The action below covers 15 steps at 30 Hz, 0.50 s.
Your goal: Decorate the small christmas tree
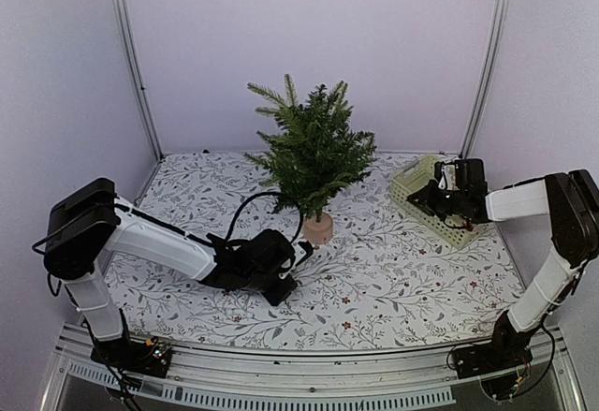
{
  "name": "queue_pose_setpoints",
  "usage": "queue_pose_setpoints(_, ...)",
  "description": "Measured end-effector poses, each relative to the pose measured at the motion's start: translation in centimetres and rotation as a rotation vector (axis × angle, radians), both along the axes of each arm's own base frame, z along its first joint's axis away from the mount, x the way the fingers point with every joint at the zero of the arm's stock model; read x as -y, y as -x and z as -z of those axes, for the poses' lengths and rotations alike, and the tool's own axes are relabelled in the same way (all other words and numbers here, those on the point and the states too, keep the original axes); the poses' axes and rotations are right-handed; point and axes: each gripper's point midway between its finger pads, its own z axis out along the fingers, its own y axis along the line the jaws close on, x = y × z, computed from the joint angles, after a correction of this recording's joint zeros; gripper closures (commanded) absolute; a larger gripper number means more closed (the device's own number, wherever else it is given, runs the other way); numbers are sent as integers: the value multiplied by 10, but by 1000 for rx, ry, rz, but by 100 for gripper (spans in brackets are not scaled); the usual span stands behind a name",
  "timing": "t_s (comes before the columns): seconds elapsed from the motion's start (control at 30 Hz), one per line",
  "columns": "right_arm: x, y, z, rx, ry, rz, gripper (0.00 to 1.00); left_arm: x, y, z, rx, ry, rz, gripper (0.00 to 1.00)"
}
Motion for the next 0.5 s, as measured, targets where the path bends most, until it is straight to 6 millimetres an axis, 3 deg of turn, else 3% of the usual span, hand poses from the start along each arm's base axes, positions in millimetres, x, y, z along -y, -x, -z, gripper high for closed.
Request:
queue_pose_setpoints(0.13,-2,1,-28,65,-14,-9,100,-6,1,-4,15,6,-2,94)
queue_pose_setpoints(0.27,-4,7,-96,247,-42,-28,100,-12,2,-17,49,29,0,84)
queue_pose_setpoints(0.4,-7,19,-154,410,-60,-63,100,-8,-1,-44,110,106,7,75)
queue_pose_setpoints(0.5,-11,27,-180,486,-63,-102,100,-4,-1,-70,160,192,20,64)
